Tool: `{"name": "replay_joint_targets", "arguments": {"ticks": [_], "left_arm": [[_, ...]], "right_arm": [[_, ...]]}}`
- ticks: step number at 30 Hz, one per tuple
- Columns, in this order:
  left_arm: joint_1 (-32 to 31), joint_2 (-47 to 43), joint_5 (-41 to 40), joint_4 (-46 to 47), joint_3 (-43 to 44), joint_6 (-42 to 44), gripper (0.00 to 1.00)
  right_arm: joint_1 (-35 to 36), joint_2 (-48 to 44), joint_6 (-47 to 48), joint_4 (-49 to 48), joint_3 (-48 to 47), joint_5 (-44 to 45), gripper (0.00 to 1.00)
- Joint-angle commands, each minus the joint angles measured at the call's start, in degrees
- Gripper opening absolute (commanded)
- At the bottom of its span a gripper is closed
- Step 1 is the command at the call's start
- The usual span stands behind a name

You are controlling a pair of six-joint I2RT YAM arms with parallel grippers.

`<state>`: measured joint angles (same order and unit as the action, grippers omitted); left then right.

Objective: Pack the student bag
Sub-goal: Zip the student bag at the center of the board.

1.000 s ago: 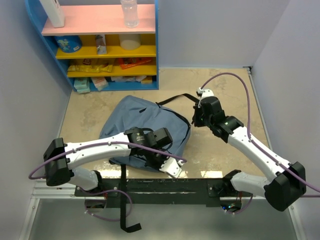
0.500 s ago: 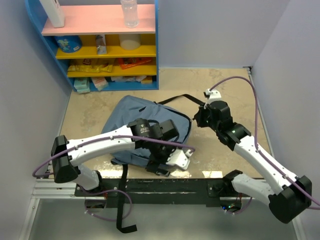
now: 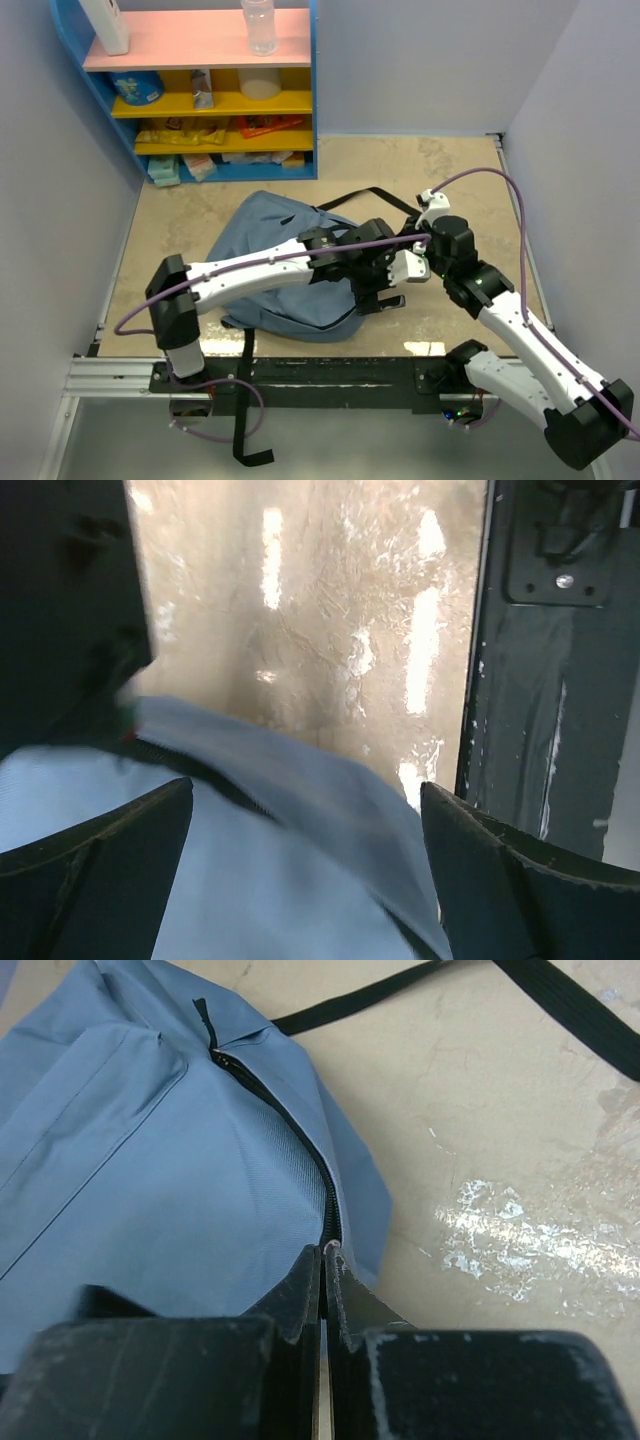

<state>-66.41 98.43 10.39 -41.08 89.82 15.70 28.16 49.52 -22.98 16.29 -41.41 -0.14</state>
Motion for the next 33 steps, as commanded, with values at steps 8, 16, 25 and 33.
{"name": "replay_joint_targets", "arguments": {"ticks": [8,16,25,33], "left_arm": [[1.7,6.1,-3.0,3.6,2.9,-10.3,0.95],[5.9,5.1,1.2,5.7,-1.9,-11.5,0.07],[1.4,-4.2,4.0,6.7,-9.0,-2.0,0.00],[-3.1,-6.8,6.0,8.0,-12.7,0.4,0.00]], "right_arm": [[-0.2,1.2,1.3,-1.5,-4.7,-1.9,0.00],[-0.3,-0.2,0.6,-0.7,-3.5,-2.1,0.00],[-0.3,3.6,1.5,-2.1,-5.7,-3.5,0.00],[-0.4,7.3,2.6,-4.1,-7.5,-5.0,0.00]]}}
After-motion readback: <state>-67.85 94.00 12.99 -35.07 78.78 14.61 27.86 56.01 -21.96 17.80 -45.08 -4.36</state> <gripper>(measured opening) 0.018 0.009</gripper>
